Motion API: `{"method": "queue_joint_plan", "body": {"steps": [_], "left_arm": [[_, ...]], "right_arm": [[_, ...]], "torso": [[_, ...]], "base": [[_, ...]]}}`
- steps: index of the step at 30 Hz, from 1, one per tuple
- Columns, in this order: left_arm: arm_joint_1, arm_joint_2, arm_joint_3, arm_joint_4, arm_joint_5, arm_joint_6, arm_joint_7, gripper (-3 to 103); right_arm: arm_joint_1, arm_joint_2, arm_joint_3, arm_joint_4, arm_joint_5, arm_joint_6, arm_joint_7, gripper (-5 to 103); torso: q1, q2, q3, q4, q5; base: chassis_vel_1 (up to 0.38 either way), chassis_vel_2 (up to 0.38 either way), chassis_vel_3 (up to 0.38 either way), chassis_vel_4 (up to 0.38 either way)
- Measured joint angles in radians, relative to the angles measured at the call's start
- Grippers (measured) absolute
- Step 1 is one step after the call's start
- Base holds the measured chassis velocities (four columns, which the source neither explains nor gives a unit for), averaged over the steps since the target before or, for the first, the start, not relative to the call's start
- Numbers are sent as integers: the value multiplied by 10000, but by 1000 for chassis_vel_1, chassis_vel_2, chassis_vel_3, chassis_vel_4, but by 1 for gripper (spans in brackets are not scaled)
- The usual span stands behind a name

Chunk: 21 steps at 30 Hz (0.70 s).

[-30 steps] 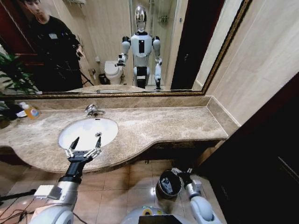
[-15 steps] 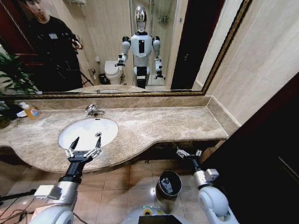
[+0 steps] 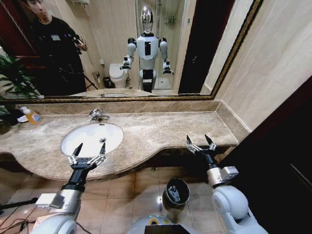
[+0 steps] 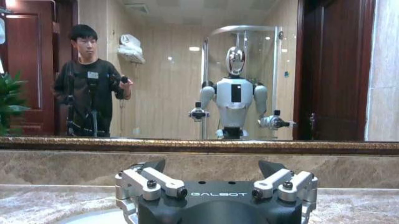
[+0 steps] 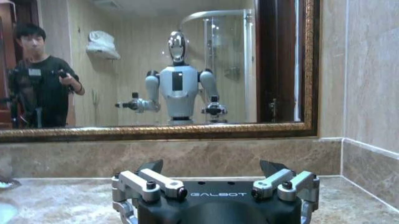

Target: Pick up the trash from the sink and place it in the trash bin.

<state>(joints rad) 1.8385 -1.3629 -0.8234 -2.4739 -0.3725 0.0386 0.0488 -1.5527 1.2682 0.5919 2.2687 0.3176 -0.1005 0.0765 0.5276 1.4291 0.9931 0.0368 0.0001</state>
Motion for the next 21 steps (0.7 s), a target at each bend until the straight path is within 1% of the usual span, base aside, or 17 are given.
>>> {"method": "queue_joint_plan", "body": {"steps": [4, 7, 21], "left_arm": [[0, 0, 0, -1, 0, 0, 0, 100], [0, 0, 0, 0, 0, 0, 0, 100], [0, 0, 0, 0, 0, 1, 0, 100]], "right_arm": [[48, -187, 186, -110, 236, -153, -62, 100], [60, -271, 238, -233, 225, -249, -35, 100], [65, -277, 242, -287, 176, -264, -20, 100]], "torso": [[0, 0, 0, 0, 0], [0, 0, 0, 0, 0], [0, 0, 0, 0, -1]], "base": [[0, 0, 0, 0], [0, 0, 0, 0], [0, 0, 0, 0]]}}
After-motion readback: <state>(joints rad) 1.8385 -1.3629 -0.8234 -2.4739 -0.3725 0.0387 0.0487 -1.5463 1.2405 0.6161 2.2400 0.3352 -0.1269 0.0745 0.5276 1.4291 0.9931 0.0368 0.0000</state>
